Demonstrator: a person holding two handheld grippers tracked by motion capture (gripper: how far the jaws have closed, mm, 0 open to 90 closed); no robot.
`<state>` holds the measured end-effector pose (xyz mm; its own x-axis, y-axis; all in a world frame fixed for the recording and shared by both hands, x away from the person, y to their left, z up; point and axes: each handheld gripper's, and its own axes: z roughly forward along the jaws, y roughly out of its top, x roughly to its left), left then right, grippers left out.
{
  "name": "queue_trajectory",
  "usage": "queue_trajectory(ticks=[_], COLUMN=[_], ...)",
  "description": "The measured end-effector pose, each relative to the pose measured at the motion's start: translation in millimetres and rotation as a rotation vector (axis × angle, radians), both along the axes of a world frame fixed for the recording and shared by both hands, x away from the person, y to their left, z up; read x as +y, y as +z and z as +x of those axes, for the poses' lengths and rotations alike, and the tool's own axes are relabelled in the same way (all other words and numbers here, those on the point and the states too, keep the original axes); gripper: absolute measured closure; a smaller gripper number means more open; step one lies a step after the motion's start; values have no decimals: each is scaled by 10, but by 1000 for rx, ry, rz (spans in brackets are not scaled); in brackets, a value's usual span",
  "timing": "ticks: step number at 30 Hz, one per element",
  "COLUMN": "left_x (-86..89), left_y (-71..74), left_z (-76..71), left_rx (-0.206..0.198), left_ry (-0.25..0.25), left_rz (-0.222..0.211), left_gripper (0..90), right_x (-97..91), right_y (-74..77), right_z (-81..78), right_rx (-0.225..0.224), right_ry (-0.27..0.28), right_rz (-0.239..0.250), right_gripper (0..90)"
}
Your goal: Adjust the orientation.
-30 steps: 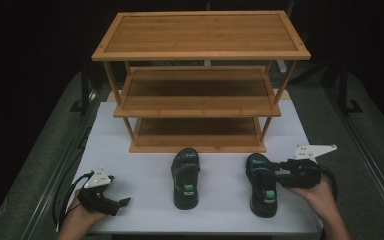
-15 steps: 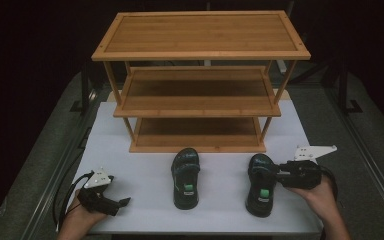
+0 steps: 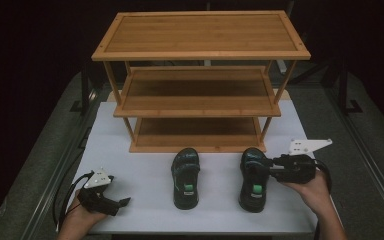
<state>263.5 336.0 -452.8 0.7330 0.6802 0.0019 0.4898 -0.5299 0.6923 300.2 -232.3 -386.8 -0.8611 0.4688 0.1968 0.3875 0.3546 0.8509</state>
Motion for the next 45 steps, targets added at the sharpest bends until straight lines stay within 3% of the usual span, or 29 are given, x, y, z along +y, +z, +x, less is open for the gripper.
queue_trajectory(ticks=[11, 21, 33, 35, 38, 42, 45], left_x=[-1, -2, 0, 1, 2, -5, -34], left_y=[-1, -2, 0, 0, 0, 9, 59], left_z=[1, 1, 2, 2, 2, 0, 17], left_rx=[-2, -1, 1, 1, 0, 2, 7], left_ry=[1, 3, 0, -1, 1, 0, -9], left_rz=[-2, -5, -2, -2, -4, 0, -40], left_gripper=[0, 0, 0, 0, 0, 0, 0], right_x=[591, 1031, 1123, 1130, 1121, 1087, 1059], right_y=[19, -95, -184, -188, -162, -100, -68], right_z=[243, 405, 452, 443, 418, 353, 322], right_rx=[-5, 25, 30, 20, 6, -16, -23], right_ry=[110, 175, 172, 174, 154, 136, 125], right_rz=[-10, -35, -36, -41, -42, -38, -34], right_gripper=[674, 674, 669, 638, 515, 460, 435])
